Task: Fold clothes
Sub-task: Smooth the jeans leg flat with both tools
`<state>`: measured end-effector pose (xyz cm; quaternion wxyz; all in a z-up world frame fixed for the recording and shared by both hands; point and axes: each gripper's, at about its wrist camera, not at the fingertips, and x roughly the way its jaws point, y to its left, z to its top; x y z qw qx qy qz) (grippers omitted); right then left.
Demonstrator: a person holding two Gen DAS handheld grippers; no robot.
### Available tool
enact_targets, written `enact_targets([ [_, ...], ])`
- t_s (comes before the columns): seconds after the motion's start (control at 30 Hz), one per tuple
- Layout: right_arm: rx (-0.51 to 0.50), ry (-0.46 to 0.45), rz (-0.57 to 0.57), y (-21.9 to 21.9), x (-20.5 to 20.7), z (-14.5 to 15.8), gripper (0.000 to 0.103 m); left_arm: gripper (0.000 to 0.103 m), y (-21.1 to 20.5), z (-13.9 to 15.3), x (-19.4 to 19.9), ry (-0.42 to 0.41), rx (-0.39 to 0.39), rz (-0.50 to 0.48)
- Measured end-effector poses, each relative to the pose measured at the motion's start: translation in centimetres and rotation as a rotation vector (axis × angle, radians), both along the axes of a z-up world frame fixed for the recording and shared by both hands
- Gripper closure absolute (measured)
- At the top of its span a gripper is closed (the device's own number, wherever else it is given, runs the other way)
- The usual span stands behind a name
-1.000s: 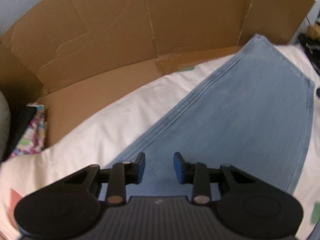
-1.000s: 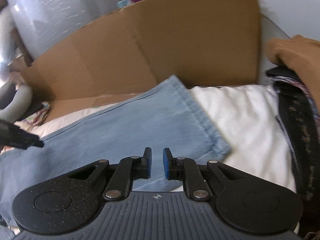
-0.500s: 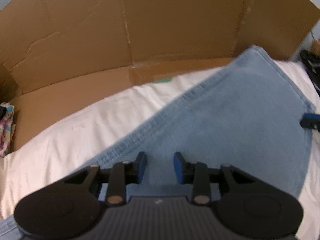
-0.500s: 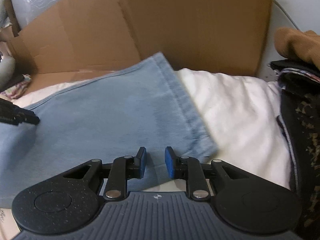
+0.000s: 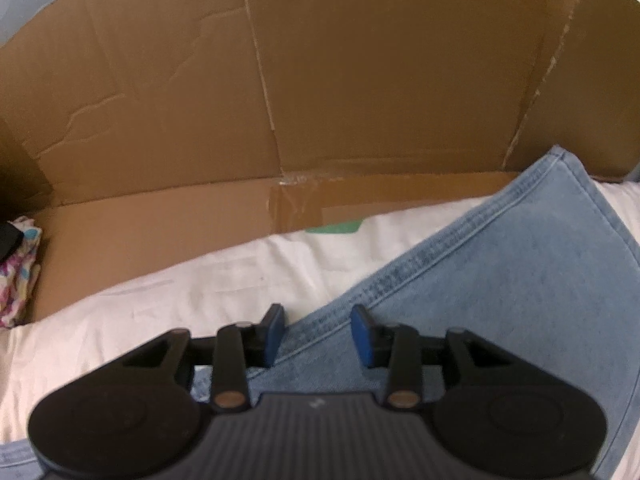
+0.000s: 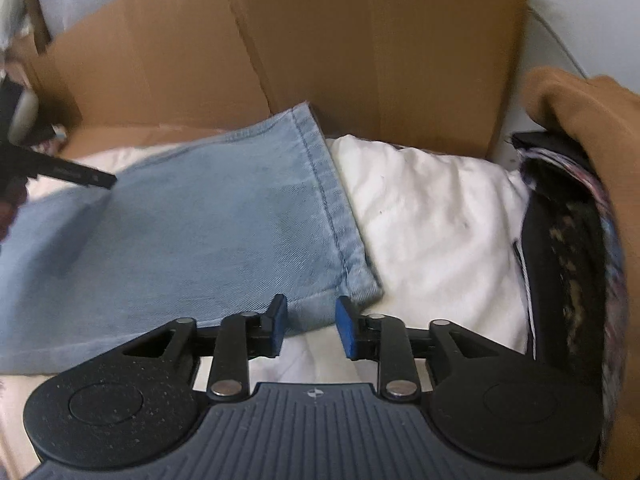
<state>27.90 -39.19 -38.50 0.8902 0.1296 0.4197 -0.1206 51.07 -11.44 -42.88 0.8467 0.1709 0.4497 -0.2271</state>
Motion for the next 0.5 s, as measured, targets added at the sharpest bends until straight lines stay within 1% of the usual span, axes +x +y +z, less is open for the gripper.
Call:
enact_targets([
  [0.03, 0.013, -0.012, -0.003, -0.1, -0.5, 0.2, 0.066, 0.063, 0.0, 0.2, -0.1, -0.003, 0.002, 0.008],
  [0.1, 0.041, -0.031, -0.008, -0.2, -1.5, 0.6, 0.062, 0.057, 0.1, 0.8, -0.3, -0.013, 0.024, 0.057],
  [0.13, 0.058, -0.041, -0.013, -0.2, -2.0, 0.9, 0.062, 0.053, 0.2, 1.1, -0.5, -0.018, 0.045, 0.088],
  [0.2, 0.092, -0.064, -0.017, -0.2, -2.9, 1.2, 0.061, 0.050, 0.4, 1.8, -1.4, -0.028, 0.052, 0.123],
  [0.27, 0.119, -0.077, -0.008, 0.1, -3.7, 1.2, 0.059, 0.043, 0.7, 2.4, -2.6, -0.021, 0.035, 0.112],
  [0.3, 0.128, -0.079, 0.004, 0.4, -3.9, 1.1, 0.057, 0.042, 0.9, 2.6, -3.2, -0.012, 0.033, 0.105],
  [0.43, 0.149, -0.063, 0.042, 1.5, -3.8, 0.0, 0.057, 0.042, 1.8, 3.2, -5.2, 0.035, 0.020, 0.087],
  [0.5, 0.159, -0.056, 0.016, 2.2, -3.8, -0.2, 0.057, 0.042, 2.8, 3.3, -6.3, 0.051, 0.011, 0.109],
])
